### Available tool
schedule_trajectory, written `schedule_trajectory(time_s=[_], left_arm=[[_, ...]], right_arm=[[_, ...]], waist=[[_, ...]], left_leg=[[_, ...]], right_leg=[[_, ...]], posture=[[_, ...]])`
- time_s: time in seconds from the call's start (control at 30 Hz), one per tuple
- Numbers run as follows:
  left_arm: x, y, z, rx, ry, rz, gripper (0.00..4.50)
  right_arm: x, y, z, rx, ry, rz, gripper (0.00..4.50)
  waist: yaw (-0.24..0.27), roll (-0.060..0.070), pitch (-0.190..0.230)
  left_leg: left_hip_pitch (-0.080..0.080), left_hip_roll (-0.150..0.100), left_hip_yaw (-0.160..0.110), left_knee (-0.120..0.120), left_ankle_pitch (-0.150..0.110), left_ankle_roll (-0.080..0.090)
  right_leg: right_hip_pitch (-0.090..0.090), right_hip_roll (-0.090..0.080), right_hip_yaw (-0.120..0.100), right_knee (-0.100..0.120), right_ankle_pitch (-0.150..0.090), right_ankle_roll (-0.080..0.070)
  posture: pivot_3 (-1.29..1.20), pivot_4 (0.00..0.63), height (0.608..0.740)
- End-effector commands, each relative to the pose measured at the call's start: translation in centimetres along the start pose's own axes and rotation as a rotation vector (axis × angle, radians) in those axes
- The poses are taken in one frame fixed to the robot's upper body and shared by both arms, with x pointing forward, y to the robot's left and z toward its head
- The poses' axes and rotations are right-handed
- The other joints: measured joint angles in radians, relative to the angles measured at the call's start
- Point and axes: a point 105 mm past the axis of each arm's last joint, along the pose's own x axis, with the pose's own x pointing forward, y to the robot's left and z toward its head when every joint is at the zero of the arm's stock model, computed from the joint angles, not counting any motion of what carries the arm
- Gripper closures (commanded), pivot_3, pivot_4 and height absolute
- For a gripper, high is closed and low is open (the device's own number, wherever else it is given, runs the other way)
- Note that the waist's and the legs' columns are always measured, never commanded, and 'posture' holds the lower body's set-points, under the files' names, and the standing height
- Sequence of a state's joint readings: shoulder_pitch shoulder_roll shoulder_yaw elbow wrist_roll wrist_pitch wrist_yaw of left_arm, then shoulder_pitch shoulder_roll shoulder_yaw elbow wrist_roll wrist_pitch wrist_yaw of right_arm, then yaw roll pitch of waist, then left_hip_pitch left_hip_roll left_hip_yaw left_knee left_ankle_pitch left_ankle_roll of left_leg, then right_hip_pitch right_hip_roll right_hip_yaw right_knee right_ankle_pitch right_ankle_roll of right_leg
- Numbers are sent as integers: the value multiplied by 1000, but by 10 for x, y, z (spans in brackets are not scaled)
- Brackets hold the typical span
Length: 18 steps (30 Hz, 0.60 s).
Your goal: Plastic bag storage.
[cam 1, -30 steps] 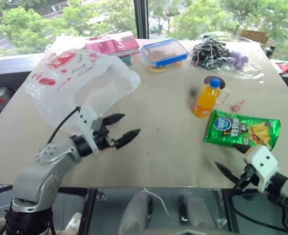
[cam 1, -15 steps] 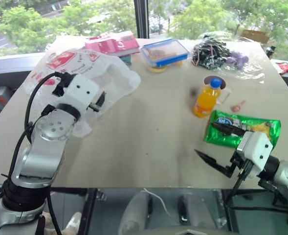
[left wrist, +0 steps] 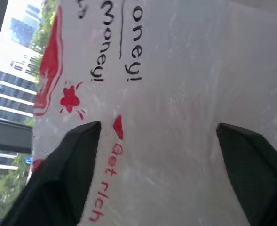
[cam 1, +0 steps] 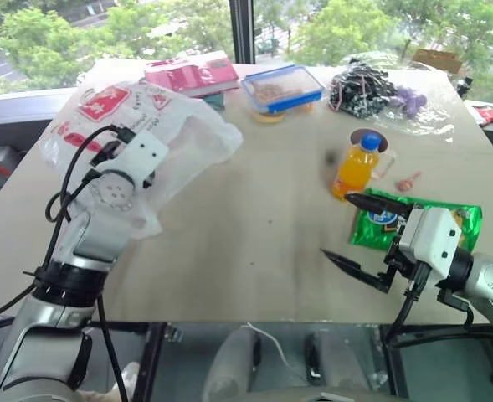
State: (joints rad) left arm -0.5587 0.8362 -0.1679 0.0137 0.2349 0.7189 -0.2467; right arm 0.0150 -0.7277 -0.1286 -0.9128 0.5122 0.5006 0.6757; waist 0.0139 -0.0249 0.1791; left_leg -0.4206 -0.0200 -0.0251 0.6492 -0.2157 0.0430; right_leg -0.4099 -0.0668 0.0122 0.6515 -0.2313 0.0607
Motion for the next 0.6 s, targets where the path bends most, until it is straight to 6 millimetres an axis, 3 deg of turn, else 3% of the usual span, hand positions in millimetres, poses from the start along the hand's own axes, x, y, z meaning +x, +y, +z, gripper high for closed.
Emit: schedule_trajectory(time_s=[0.03, 0.17, 0.3, 0.47, 0.6], left_arm=[[0, 25, 11, 110, -62, 73, 2675], [1, 31, 11, 131, -75, 77, 4448], [-6, 25, 25, -56, -143, -41, 4448], [-32, 20, 64, -389, -304, -322, 4448], [-51, 9, 83, -600, -302, -563, 4448]], right_arm=[[-1, -3, 5, -27, -7, -21, 0], [1, -5, 4, -33, -8, -32, 0], [4, -8, 1, -42, -11, -41, 0], [6, -11, -2, -54, -5, -38, 0], [6, -13, -5, -56, -2, -34, 0]], waist=[[-1, 0, 0], [0, 0, 0], [0, 0, 0], [0, 0, 0], [-2, 0, 0]], left_leg=[[0, 0, 0, 0, 0, 0], [0, 0, 0, 0, 0, 0], [0, 0, 0, 0, 0, 0], [-3, 0, -1, 2, 0, 0], [-3, -1, -2, 4, 0, 0]], right_leg=[[0, -1, 0, 0, 0, 0], [0, -3, 0, 0, 0, 0], [0, -4, 0, 0, 0, 0], [-1, -4, -2, 1, 0, 0], [-2, -1, -3, 3, 0, 0]], posture=[[0, 150, 740], [0, 150, 740], [0, 150, 740], [0, 150, 740], [0, 150, 740]])
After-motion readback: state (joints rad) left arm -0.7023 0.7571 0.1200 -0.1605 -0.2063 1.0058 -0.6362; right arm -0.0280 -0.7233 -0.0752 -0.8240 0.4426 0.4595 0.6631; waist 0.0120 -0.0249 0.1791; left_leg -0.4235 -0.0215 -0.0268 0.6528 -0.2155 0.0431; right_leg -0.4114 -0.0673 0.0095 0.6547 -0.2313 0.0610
